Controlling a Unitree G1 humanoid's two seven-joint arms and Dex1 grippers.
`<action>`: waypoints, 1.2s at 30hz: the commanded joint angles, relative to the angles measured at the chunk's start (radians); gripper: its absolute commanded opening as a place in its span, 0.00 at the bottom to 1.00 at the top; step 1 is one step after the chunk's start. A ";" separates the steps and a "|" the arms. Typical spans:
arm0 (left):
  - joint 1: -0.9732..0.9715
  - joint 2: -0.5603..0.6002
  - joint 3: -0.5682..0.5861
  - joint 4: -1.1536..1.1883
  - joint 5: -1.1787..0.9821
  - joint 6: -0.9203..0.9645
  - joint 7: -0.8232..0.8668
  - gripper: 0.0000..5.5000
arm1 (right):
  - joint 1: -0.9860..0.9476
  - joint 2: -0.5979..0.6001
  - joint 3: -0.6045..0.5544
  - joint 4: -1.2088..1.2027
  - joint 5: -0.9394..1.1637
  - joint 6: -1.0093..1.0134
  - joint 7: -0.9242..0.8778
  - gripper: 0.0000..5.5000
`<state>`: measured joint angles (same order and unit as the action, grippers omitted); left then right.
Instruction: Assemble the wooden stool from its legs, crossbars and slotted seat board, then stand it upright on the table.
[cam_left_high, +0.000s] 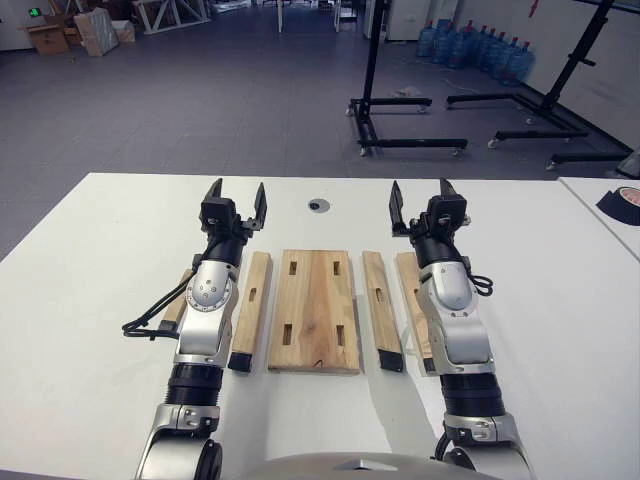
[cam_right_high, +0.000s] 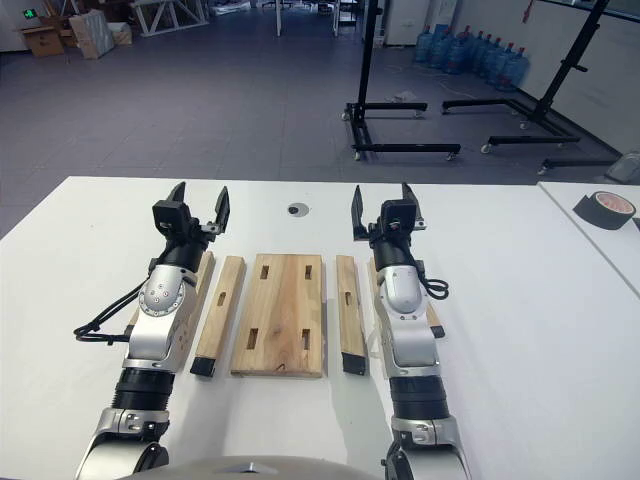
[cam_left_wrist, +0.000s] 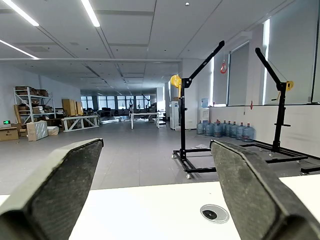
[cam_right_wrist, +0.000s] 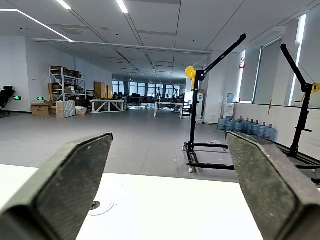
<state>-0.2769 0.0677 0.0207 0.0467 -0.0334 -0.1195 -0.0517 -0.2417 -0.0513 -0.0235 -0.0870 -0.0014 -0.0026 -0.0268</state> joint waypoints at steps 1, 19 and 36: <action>0.013 0.000 0.000 -0.024 0.019 0.013 0.015 0.71 | 0.002 -0.004 -0.002 0.002 -0.005 -0.002 0.005 0.75; 0.094 -0.033 -0.049 -0.097 0.106 -0.010 0.074 0.71 | -0.013 -0.010 -0.057 -0.012 0.094 0.124 0.058 0.75; 0.117 -0.022 -0.054 -0.094 0.152 0.026 0.074 0.71 | 0.013 -0.032 -0.028 -0.015 0.025 0.153 0.041 0.75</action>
<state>-0.1577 0.0282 -0.0223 -0.0499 0.0888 -0.1108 0.0252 -0.2438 -0.0943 -0.0633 -0.0866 0.0352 0.1331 0.0239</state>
